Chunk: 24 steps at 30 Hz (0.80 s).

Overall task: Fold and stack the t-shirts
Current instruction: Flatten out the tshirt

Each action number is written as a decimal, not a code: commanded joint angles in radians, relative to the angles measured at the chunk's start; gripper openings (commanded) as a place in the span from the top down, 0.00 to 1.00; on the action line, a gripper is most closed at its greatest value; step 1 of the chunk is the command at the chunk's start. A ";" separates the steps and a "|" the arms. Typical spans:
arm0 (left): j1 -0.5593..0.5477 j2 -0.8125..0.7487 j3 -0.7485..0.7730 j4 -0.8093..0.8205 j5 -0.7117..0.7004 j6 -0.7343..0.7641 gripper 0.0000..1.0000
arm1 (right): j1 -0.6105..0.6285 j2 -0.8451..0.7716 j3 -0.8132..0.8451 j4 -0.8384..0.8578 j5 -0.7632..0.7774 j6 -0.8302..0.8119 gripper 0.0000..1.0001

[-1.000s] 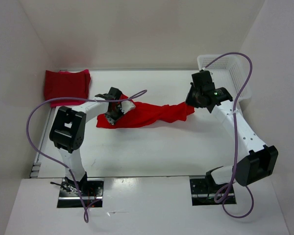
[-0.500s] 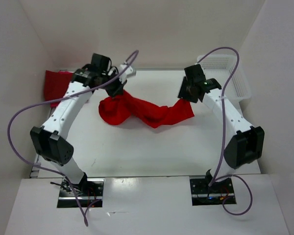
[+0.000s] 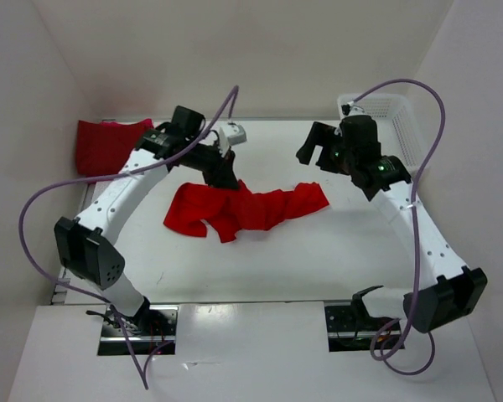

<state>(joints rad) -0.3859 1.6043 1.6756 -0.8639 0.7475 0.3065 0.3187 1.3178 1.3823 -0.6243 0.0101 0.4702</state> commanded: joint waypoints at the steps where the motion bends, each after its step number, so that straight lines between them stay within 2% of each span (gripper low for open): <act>1: -0.100 0.017 -0.022 0.031 0.122 -0.021 0.73 | 0.008 -0.077 -0.043 0.054 -0.030 -0.013 0.01; 2: -0.173 0.029 -0.022 0.017 0.110 0.008 0.54 | 0.017 -0.087 -0.043 0.020 -0.009 -0.013 0.01; 4: -0.235 0.029 -0.022 -0.030 0.052 0.103 0.19 | 0.017 -0.088 -0.032 -0.012 0.022 -0.013 0.01; 5: -0.254 0.029 -0.022 -0.030 0.023 0.117 0.14 | 0.017 -0.097 -0.032 -0.037 0.043 -0.013 0.01; 7: -0.245 0.001 -0.022 -0.030 -0.057 0.141 0.12 | 0.017 -0.097 -0.032 -0.049 0.044 -0.013 0.01; 10: -0.147 -0.055 -0.022 -0.043 -0.085 0.169 0.12 | 0.017 -0.107 -0.086 -0.049 0.011 0.014 0.06; 11: -0.078 -0.067 -0.022 -0.043 -0.085 0.169 0.12 | 0.057 -0.098 -0.107 -0.035 0.001 0.015 0.07; 13: -0.010 -0.105 -0.042 -0.043 -0.112 0.143 0.12 | 0.126 -0.077 -0.165 -0.035 0.028 0.053 0.10; 15: 0.083 -0.151 -0.129 0.018 -0.154 0.100 0.12 | 0.280 -0.016 -0.178 -0.035 0.130 0.085 0.10; 17: 0.123 -0.196 -0.222 0.099 -0.297 0.048 0.12 | 0.386 0.038 -0.178 -0.035 0.189 0.139 0.10; 18: 0.133 -0.211 -0.335 0.130 -0.427 0.048 0.14 | 0.449 0.099 -0.167 -0.026 0.189 0.163 0.10; 24: 0.101 -0.282 -0.628 0.258 -0.542 0.140 0.15 | 0.513 0.282 -0.157 0.024 0.142 0.186 0.16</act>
<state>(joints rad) -0.2607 1.3464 1.1343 -0.6941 0.3122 0.4042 0.8230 1.5688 1.2167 -0.6399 0.1204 0.6186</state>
